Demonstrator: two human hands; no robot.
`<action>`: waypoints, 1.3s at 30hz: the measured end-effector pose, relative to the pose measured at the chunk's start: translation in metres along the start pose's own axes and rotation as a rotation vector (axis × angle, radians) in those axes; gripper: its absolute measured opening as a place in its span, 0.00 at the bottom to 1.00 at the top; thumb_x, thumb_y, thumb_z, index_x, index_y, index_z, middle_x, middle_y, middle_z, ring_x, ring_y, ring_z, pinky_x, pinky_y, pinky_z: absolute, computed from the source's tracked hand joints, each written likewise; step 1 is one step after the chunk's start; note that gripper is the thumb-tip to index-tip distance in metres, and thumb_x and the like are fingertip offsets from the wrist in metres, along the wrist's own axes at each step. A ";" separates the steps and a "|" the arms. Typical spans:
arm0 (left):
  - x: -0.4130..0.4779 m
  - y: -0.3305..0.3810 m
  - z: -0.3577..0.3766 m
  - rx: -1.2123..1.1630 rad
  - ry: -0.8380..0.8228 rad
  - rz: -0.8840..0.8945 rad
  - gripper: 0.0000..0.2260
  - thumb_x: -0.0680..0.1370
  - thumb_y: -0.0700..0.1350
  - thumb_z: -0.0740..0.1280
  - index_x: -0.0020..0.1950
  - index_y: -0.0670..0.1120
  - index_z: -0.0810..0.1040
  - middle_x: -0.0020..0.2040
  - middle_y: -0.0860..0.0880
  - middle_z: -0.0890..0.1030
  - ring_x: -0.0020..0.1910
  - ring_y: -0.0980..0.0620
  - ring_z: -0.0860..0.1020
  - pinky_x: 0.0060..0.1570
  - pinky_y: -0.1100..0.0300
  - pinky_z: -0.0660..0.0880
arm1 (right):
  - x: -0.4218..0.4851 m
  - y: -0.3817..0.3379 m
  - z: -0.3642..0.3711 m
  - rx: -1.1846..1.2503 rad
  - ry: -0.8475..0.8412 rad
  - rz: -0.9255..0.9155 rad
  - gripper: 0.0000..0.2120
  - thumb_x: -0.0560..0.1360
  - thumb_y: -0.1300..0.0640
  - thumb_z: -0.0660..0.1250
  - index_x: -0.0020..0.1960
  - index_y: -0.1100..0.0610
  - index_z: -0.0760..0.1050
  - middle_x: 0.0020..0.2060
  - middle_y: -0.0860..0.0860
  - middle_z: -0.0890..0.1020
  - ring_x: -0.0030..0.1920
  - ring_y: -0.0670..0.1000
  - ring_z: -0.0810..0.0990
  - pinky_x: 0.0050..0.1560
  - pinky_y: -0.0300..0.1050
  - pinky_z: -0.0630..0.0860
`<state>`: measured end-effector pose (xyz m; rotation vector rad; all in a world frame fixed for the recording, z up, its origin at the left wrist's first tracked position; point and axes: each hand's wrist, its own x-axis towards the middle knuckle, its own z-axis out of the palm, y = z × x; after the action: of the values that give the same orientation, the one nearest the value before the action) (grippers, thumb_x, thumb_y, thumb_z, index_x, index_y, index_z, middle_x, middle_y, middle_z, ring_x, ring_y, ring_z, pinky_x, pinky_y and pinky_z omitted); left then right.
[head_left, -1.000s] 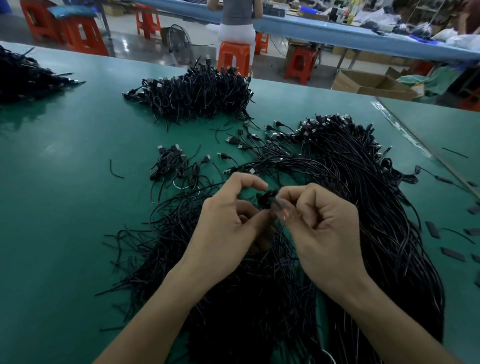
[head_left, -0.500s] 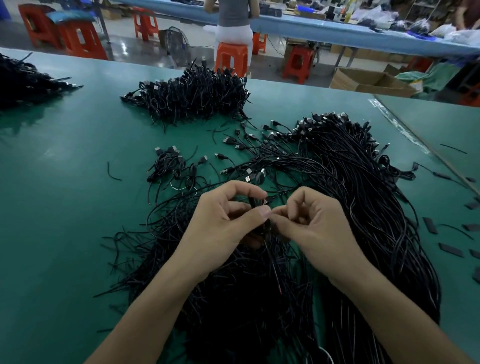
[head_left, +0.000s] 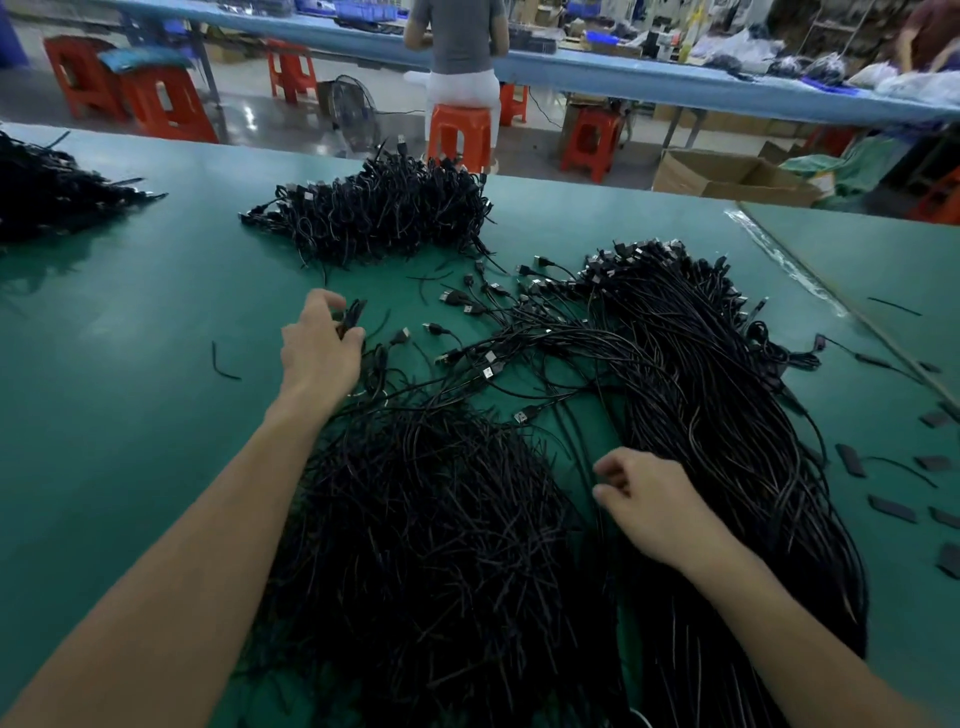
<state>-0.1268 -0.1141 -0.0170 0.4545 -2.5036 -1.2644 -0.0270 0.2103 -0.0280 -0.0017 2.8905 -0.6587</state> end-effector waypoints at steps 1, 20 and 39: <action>0.003 -0.004 0.004 0.047 -0.007 -0.017 0.14 0.82 0.43 0.66 0.67 0.47 0.71 0.60 0.39 0.78 0.49 0.45 0.75 0.48 0.51 0.72 | 0.001 -0.004 0.003 -0.043 -0.003 0.011 0.14 0.81 0.53 0.65 0.65 0.55 0.75 0.58 0.51 0.80 0.56 0.49 0.78 0.57 0.42 0.76; -0.041 0.042 0.023 0.220 -0.168 0.409 0.10 0.80 0.40 0.65 0.58 0.48 0.82 0.56 0.48 0.82 0.54 0.51 0.80 0.57 0.52 0.79 | 0.031 -0.031 0.001 -0.118 -0.020 0.206 0.01 0.78 0.59 0.63 0.49 0.55 0.73 0.43 0.54 0.75 0.37 0.53 0.72 0.37 0.46 0.68; -0.069 0.029 0.044 0.194 -0.332 0.357 0.22 0.79 0.46 0.70 0.71 0.55 0.70 0.60 0.50 0.76 0.60 0.48 0.74 0.62 0.49 0.74 | 0.074 -0.056 -0.009 -0.244 0.148 -0.324 0.16 0.83 0.46 0.57 0.52 0.53 0.80 0.45 0.51 0.81 0.51 0.56 0.77 0.53 0.51 0.73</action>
<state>-0.0863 -0.0386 -0.0266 -0.1784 -2.8272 -1.0292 -0.1035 0.1605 -0.0089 -0.4817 3.1255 -0.3586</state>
